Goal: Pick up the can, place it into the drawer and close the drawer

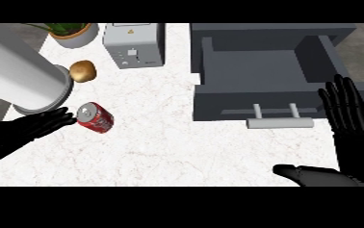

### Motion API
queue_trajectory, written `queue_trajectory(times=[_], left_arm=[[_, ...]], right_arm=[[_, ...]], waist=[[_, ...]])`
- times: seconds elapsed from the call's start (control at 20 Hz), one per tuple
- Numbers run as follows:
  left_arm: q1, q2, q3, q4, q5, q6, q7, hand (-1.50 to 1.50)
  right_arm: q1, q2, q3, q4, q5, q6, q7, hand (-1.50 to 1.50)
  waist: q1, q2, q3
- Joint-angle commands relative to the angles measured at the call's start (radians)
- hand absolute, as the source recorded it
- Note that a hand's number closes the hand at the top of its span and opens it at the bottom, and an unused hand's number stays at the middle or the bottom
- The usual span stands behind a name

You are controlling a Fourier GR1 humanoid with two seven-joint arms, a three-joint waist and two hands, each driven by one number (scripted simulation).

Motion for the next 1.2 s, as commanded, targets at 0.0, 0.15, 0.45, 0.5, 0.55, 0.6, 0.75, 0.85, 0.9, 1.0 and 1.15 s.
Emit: queue_trajectory(times=[0.0,0.15,0.45,0.5,0.55,0.6,0.75,0.85,0.9,1.0,1.15], left_arm=[[-0.068,0.152,0.089,0.201,0.13,-0.22,-0.034,-1.5],[-0.084,0.144,0.067,0.243,0.177,-0.212,0.011,-1.5],[-0.172,0.1,0.058,0.374,0.131,-0.229,0.071,-1.5],[-0.254,0.061,0.061,0.453,0.071,-0.24,0.06,-1.5],[-0.217,0.032,0.031,0.374,0.065,-0.189,0.082,-1.5],[-0.229,0.047,0.048,0.395,0.096,-0.185,0.099,-1.5],[-0.222,-0.073,0.055,0.373,-0.063,-0.189,0.045,-1.5],[-0.274,-0.006,0.064,0.433,0.021,-0.195,0.104,-1.5],[-0.291,-0.067,0.092,0.494,-0.097,-0.242,0.042,-1.5],[-0.292,-0.052,0.05,0.47,-0.029,-0.2,0.096,-1.5],[-0.284,-0.129,0.116,0.53,-0.23,-0.277,-0.031,-1.5]], right_arm=[[0.004,-0.012,-0.039,0.021,-0.028,0.009,-0.003,-1.5],[0.06,0.039,0.049,-0.053,0.035,-0.015,0.016,-1.5],[0.056,-0.024,-0.077,0.022,-0.061,0.055,-0.04,-1.5],[0.042,-0.026,-0.064,0.005,-0.049,0.048,-0.006,-1.5],[0.119,0.019,-0.015,-0.042,-0.018,0.04,-0.048,-1.5],[0.118,-0.016,-0.081,-0.021,-0.069,0.075,-0.077,-1.5],[0.148,0.017,-0.046,0.0,-0.036,0.067,-0.101,-1.5],[0.151,-0.014,-0.089,-0.086,-0.072,0.079,-0.026,-1.5],[0.126,0.043,-0.014,-0.053,0.002,0.03,-0.044,-1.5],[0.136,-0.04,-0.145,-0.003,-0.126,0.123,-0.101,-1.5],[0.189,0.021,-0.067,0.012,-0.049,0.11,-0.164,-1.5]], waist=[[0.006,-0.002,0.001],[0.013,-0.005,0.002],[0.014,-0.004,0.002],[0.007,-0.003,0.001],[0.01,-0.005,0.002],[0.012,-0.005,0.002],[0.012,-0.005,0.001],[0.012,-0.006,0.002],[0.011,-0.004,0.001],[0.01,-0.005,0.002],[0.007,-0.003,0.001]])
